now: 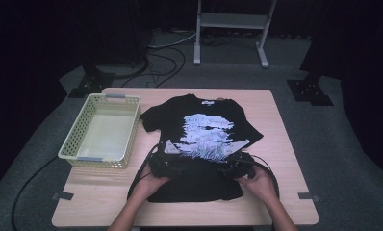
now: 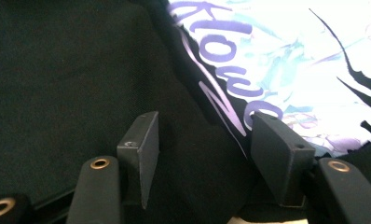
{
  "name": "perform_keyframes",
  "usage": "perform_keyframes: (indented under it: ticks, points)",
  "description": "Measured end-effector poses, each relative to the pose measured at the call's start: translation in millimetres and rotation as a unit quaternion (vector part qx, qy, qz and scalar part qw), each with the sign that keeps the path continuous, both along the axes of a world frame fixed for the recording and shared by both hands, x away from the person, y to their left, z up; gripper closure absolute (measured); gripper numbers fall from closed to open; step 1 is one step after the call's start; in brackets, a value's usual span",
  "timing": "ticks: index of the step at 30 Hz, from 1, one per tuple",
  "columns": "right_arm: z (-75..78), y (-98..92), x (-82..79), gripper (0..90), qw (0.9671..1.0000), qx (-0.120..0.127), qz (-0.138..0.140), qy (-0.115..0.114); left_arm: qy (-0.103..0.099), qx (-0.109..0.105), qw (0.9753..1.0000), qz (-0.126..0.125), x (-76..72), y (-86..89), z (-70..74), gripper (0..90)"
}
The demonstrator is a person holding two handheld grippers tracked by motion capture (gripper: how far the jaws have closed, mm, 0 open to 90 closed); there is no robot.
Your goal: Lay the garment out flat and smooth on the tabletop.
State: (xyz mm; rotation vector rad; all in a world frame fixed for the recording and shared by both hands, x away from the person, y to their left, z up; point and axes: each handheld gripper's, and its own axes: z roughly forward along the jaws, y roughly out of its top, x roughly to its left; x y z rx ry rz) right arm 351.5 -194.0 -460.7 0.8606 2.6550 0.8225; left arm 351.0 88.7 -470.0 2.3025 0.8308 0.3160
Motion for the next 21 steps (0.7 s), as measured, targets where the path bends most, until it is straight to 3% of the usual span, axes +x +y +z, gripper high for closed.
perform_keyframes:
  ticks: [13,21]
  points:
    - [-0.6,-11.7,-29.1,40.9,1.0,-0.004,0.0,-0.003,-0.004,-0.001,1.0,-0.008,-34.3,-8.7,-1.7,24.6]
    - [-1.4,-16.5,-55.2,40.9,0.9999,-0.004,-0.008,-0.009,-0.009,-0.006,0.9997,-0.021,-57.2,-12.1,-3.8,22.8]
